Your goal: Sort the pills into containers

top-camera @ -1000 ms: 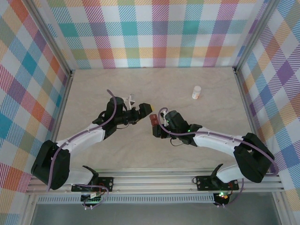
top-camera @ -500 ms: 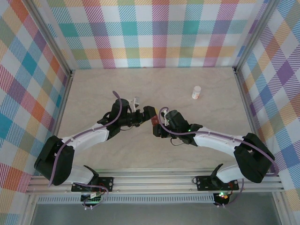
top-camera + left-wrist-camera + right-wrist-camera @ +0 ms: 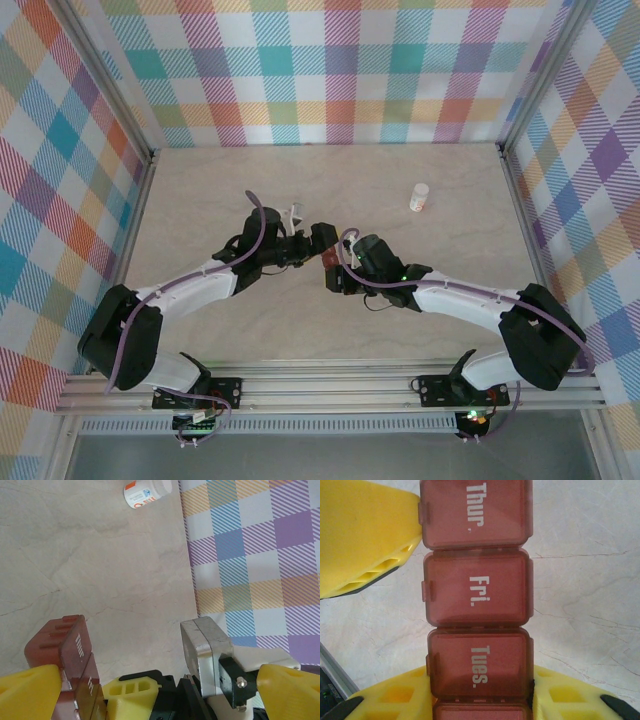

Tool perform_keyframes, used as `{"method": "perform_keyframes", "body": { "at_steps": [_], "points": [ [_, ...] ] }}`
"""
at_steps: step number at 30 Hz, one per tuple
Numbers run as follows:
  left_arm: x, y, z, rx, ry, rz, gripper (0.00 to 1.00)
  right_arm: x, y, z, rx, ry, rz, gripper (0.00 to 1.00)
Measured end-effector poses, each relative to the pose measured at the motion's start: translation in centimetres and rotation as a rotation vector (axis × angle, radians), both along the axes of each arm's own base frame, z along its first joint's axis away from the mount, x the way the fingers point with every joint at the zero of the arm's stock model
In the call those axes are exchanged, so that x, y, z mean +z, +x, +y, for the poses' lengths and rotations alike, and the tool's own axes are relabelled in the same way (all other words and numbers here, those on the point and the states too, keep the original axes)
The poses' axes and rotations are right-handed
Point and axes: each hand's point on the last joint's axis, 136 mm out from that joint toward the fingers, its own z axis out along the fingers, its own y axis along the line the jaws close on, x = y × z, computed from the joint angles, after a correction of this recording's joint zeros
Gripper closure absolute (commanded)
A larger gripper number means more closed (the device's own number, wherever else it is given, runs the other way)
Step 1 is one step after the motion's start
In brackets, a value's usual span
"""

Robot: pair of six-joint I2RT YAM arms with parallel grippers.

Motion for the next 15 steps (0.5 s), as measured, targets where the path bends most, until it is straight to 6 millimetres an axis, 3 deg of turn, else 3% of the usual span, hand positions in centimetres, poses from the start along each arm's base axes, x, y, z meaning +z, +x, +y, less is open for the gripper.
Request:
{"method": "perform_keyframes", "body": {
  "at_steps": [15],
  "points": [
    [0.4,0.1,-1.1,-0.006,0.000,-0.010,0.00,-0.1,0.2,-0.2,-0.010,-0.001,0.003,0.66]
  ]
}}
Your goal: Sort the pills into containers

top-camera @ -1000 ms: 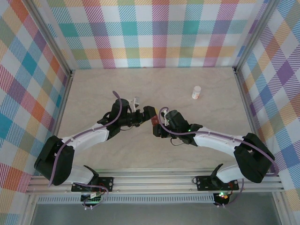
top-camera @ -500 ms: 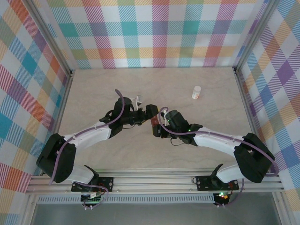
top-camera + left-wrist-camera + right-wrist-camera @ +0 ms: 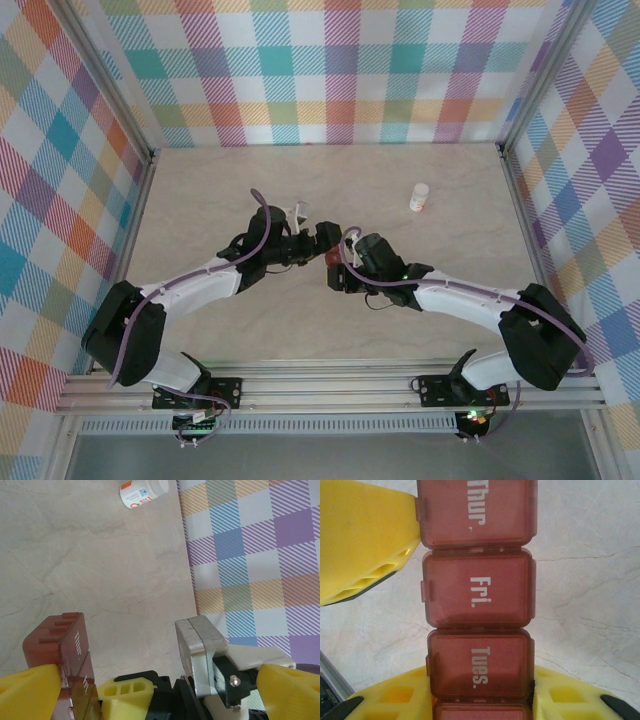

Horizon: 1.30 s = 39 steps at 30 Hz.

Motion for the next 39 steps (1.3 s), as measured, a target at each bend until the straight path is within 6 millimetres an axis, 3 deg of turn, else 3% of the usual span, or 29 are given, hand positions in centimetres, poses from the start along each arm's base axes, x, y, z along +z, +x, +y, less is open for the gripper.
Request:
{"method": "perform_keyframes", "body": {
  "at_steps": [4,10,16,22,27,39],
  "points": [
    [0.8,0.0,-0.6,-0.003,-0.006,-0.009,0.00,0.1,0.1,0.0,-0.002,0.003,-0.004,0.66],
    [3.9,-0.6,-2.4,-0.041,-0.054,-0.062,0.00,0.1,0.1,0.0,-0.001,0.005,-0.005,0.66],
    [4.0,-0.5,-1.7,-0.009,-0.023,-0.070,0.00,0.1,0.1,0.0,0.000,0.002,-0.005,0.65],
    [4.4,-0.4,0.5,0.055,0.053,-0.110,0.00,-0.7,-0.3,-0.6,0.017,-0.045,-0.002,0.64],
    [4.6,1.0,3.3,0.134,0.097,-0.125,0.00,-1.6,-0.8,-1.5,0.040,-0.109,0.001,0.62],
    [1.4,4.0,10.2,0.274,0.249,-0.076,0.00,-4.7,-1.9,-3.0,0.133,-0.267,0.032,0.59]
  ]
}}
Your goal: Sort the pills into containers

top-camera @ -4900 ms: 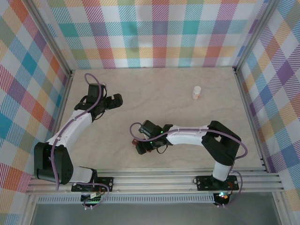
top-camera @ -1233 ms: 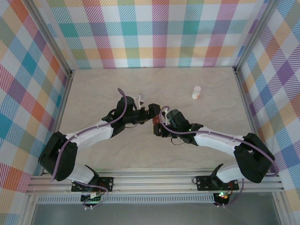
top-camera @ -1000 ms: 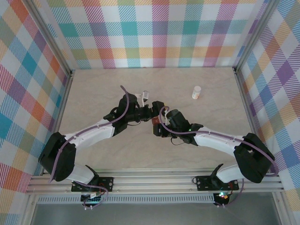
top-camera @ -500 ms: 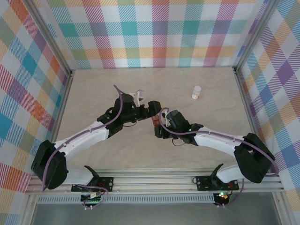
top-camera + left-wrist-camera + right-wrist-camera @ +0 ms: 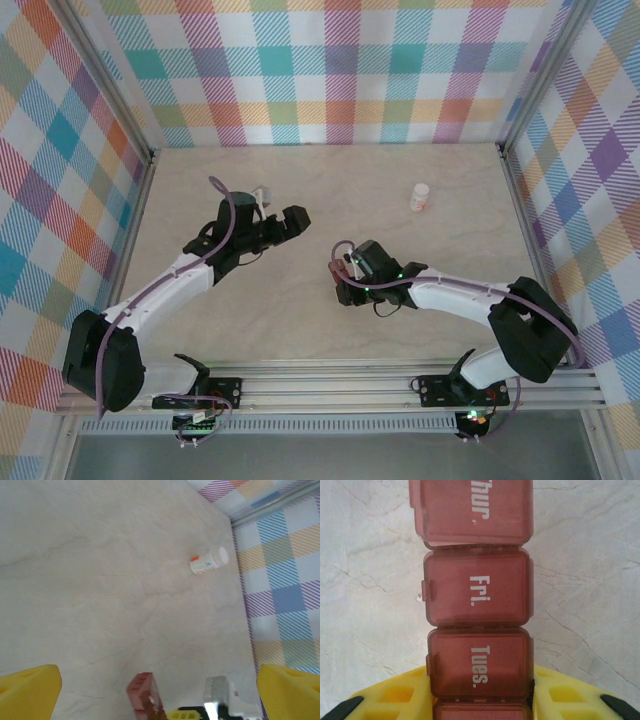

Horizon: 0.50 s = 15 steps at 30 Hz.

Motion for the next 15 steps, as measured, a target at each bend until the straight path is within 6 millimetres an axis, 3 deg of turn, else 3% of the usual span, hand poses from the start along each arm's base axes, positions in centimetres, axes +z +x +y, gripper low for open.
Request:
{"method": "perform_keyframes", "body": {
  "at_steps": [15],
  "points": [
    [-3.4,-0.2,0.9,-0.004,0.054,0.068,0.00,-1.2,-1.3,0.7,0.108,-0.032,0.014,0.55]
  ]
}}
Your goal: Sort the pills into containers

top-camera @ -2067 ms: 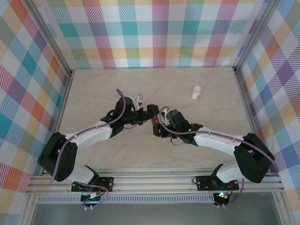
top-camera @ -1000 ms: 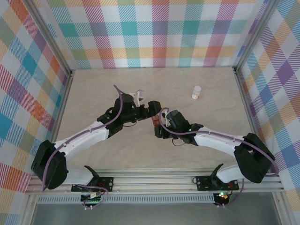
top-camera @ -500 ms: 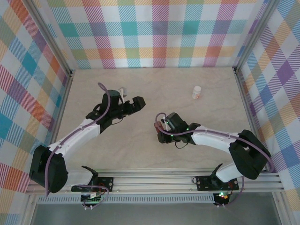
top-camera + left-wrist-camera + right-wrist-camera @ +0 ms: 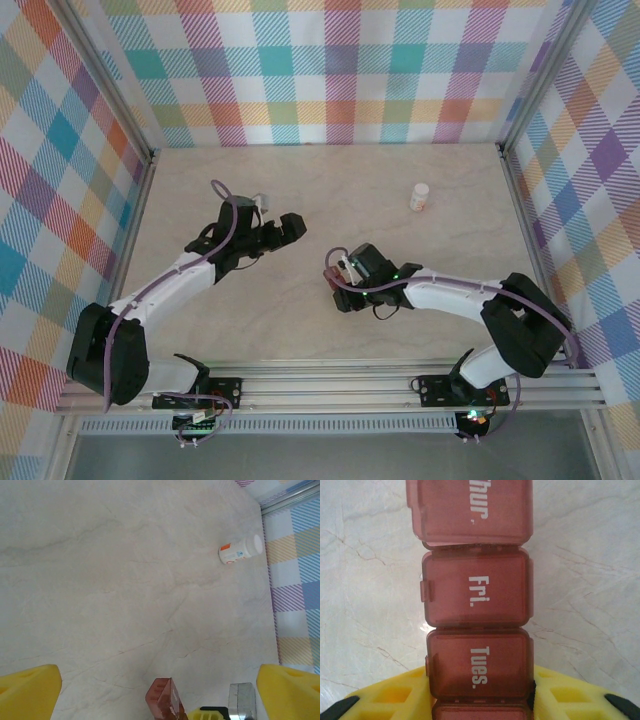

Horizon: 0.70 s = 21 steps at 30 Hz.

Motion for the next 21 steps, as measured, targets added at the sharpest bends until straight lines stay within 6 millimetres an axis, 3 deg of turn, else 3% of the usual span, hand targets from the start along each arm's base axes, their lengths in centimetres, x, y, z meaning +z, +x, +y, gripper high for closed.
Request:
{"method": "perform_keyframes", "body": {
  "at_steps": [8,21],
  "points": [
    [-0.1,-0.1,0.0,0.000,0.001,0.003,0.00,-1.3,-1.3,0.9,0.058,-0.045,0.028,0.53],
    [-0.3,-0.3,-0.2,-0.014,-0.008,0.008,0.00,-1.9,-1.0,1.2,0.079,-0.106,0.017,0.47]
  ]
}}
